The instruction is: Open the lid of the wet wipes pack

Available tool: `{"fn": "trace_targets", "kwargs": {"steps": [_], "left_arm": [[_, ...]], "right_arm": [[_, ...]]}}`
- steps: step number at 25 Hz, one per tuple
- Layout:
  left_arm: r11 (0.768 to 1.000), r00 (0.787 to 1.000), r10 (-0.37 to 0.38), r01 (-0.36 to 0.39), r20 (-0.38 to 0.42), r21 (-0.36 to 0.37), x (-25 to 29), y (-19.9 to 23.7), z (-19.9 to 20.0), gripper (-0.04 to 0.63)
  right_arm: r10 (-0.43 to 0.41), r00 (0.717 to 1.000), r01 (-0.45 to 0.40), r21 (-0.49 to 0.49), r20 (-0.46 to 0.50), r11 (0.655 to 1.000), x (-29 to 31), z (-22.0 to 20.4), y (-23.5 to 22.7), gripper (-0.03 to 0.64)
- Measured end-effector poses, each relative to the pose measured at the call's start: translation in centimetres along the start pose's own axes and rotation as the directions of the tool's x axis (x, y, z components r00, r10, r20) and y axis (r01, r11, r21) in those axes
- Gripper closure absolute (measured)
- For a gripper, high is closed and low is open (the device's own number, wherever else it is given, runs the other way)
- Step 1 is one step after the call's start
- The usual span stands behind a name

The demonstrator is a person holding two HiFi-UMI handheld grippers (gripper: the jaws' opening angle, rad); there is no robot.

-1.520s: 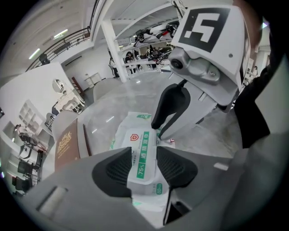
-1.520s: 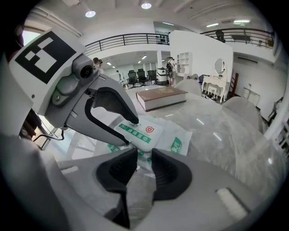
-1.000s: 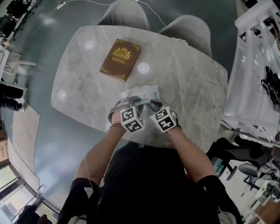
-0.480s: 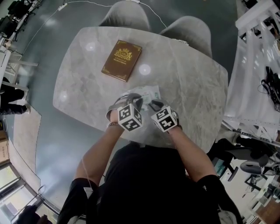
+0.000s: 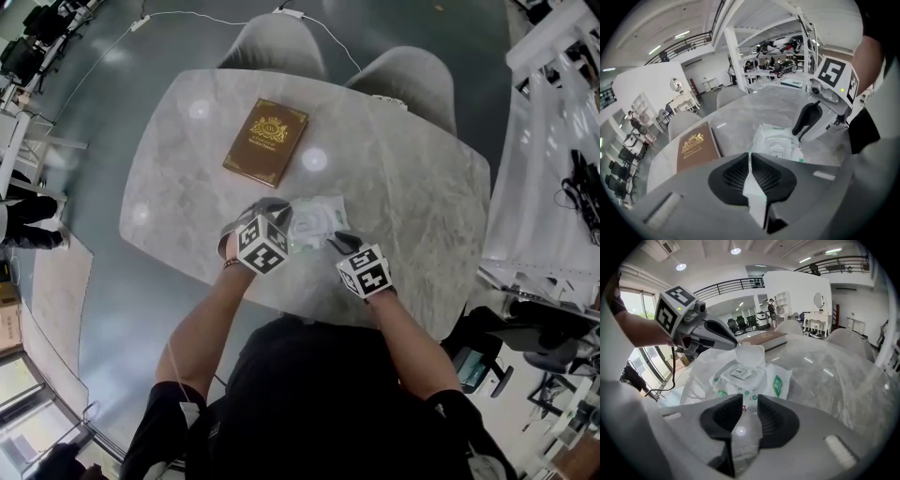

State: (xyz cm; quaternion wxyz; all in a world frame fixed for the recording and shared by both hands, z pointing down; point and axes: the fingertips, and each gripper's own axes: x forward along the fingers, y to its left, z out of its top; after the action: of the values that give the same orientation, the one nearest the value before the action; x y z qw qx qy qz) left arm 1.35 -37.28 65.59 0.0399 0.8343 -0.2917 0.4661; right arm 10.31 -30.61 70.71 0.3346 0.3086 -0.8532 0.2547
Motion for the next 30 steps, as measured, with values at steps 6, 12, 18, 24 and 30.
{"fn": "trace_targets", "kwargs": {"steps": [6, 12, 18, 24, 30], "left_arm": [[0.990, 1.000, 0.017, -0.015, 0.010, -0.139, 1.0, 2.6, -0.5, 0.568], [0.973, 0.999, -0.002, 0.010, 0.033, -0.229, 2.2, 3.4, -1.6, 0.566], [0.939, 0.993, 0.032, 0.011, 0.118, -0.344, 0.3, 4.4, -2.6, 0.565], [0.941, 0.967, 0.095, -0.008, 0.239, -0.339, -6.3, 4.7, -2.4, 0.566], [0.939, 0.934, 0.125, -0.003, 0.335, -0.344, -13.3, 3.6, -3.8, 0.566]], "right_arm": [[-0.005, 1.000, 0.002, 0.089, 0.028, 0.996, -2.1, -0.6, -1.7, 0.509], [-0.070, 0.996, 0.061, 0.166, 0.051, 0.984, -4.6, -0.8, -3.3, 0.509], [-0.134, 0.985, 0.110, 0.210, 0.107, 0.972, -7.1, 1.3, -1.0, 0.509], [-0.170, 0.968, 0.130, 0.210, 0.185, 0.969, -9.7, 3.8, 3.9, 0.511], [-0.199, 0.951, 0.156, 0.190, 0.238, 0.969, -11.5, 5.2, 8.8, 0.511]]}}
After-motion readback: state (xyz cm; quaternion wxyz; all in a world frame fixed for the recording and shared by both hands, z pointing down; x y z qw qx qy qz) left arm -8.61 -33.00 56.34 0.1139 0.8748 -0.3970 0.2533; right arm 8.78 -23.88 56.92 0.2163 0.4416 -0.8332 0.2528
